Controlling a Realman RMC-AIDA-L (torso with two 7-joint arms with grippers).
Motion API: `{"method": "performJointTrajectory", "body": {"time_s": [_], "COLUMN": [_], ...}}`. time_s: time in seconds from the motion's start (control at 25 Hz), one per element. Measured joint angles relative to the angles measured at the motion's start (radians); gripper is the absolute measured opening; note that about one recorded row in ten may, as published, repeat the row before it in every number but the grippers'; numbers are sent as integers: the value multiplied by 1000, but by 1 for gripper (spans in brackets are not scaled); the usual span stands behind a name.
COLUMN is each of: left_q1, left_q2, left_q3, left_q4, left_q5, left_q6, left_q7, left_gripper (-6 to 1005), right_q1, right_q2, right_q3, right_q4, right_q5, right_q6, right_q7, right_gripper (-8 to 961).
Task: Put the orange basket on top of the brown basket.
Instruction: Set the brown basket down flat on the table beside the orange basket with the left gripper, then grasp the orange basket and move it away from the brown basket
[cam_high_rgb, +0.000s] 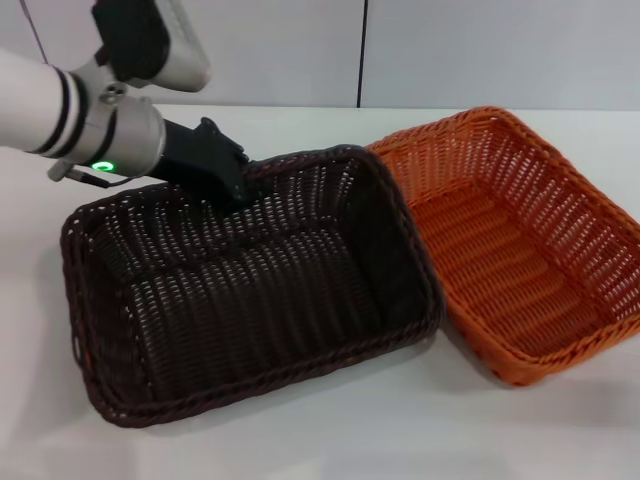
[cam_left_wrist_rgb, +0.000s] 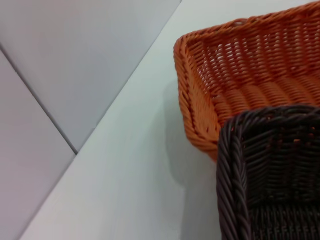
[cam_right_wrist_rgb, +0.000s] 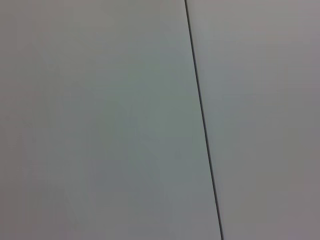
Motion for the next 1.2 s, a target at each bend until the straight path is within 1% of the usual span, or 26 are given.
{"method": "performJointTrajectory", "body": {"time_s": [0.16,0.24,0.28,0.44,0.56,0.6,0.64,0.68,0.72,0.76,0.8,0.84,0.88,0.92,0.96,1.0,1.04,1.08,1.12,1.16,1.2], "left_q1": [-4,14,14,37,37,59,100,100,108,108,129,129,154,235,235,329,329,376,447,447,482], "left_q2": [-2,-4,-4,-5,-5,-6,-5,-5,-5,-5,-8,-8,-10,-12,-12,-6,-6,-1,1,1,1], "left_q3": [57,100,100,135,135,171,262,262,270,270,272,272,282,337,337,445,445,516,640,640,709], "left_q4": [24,28,28,27,27,13,-30,-30,-42,-42,-70,-70,-97,-174,-174,-253,-253,-295,-347,-347,-359], "left_q5": [-15,-27,-27,-50,-50,-82,-125,-125,-128,-128,-131,-131,-146,-222,-222,-324,-324,-359,-372,-372,-348], "left_q6": [83,166,166,237,237,289,405,405,451,451,507,507,557,722,722,955,955,1117,1394,1394,1574], "left_q7": [1,-3,-3,-3,-3,-1,0,0,-2,-2,-5,-5,-6,-8,-8,-9,-9,-9,-22,-22,-48], "left_gripper": [235,253,262,297,324,333,362,391,419,448,477,524,571,619,666,713,721,729,737,745,753], "right_q1": [-1,-2,-2,-3,-1,1,3,3,4,4,5,5,5,4,4,2,-1,-1,1,1,4], "right_q2": [-1,-2,-2,-3,-3,-3,-4,-4,-5,-5,-5,-5,-5,-4,-4,-4,-3,-3,-3,-3,-4], "right_q3": [-12,-14,-14,-14,-14,-14,-14,-14,-17,-17,-22,-24,-24,-25,-25,-25,-25,-25,-25,-25,-25], "right_q4": [-1,-1,-1,-3,-3,-3,-3,-3,-3,-3,-1,0,0,5,5,9,14,19,30,30,36], "right_q5": [0,0,0,-1,-1,-1,-1,-1,-1,-1,-1,-1,-1,-1,-1,-1,-1,-1,-1,-1,-1], "right_q6": [0,0,0,2,2,2,3,3,7,7,15,17,17,17,17,15,12,11,10,10,12], "right_q7": [0,0,0,0,0,0,0,0,0,0,0,0,0,0,0,0,0,0,0,0,0], "right_gripper": [721,721,721,721,720,720,720,720,720,720,720,720,720,720,720,720,720,720,720,720,720]}}
